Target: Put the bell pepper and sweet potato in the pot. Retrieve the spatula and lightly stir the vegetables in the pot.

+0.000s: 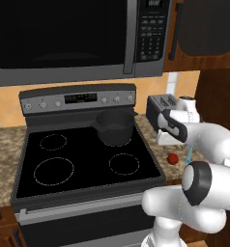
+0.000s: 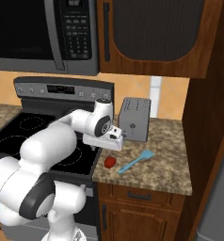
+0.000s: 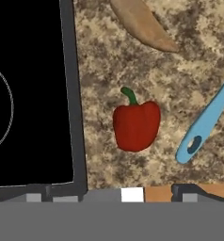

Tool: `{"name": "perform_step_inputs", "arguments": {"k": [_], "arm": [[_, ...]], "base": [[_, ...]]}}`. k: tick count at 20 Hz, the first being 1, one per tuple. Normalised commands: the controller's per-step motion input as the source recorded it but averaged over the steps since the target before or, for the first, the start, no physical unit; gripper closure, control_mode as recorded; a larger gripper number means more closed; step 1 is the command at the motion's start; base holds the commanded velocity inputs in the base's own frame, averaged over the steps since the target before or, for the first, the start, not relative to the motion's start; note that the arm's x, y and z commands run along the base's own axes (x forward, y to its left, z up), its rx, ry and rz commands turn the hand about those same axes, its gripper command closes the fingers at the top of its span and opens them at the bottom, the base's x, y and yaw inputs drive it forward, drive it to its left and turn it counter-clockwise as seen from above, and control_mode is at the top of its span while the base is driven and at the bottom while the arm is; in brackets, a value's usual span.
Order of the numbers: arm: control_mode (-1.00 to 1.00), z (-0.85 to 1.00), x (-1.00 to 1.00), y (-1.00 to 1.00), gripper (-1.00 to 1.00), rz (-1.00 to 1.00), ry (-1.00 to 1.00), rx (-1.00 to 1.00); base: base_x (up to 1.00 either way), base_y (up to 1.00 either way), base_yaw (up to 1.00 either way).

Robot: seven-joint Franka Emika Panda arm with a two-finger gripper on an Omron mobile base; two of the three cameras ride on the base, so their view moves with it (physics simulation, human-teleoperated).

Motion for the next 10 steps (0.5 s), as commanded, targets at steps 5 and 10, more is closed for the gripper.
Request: {"name": "perform_step_inputs", "arguments": {"k": [5,10], "arm": [[-1.0,-0.3,0.0,-0.4,-1.0,0.0,0.13,0.02],[-1.0,-0.28,0.09,-0.2,-1.0,0.0,0.12,0.05]], "base": [[0.0,0.0,0.0],[0.0,0.0,0.0]]}}
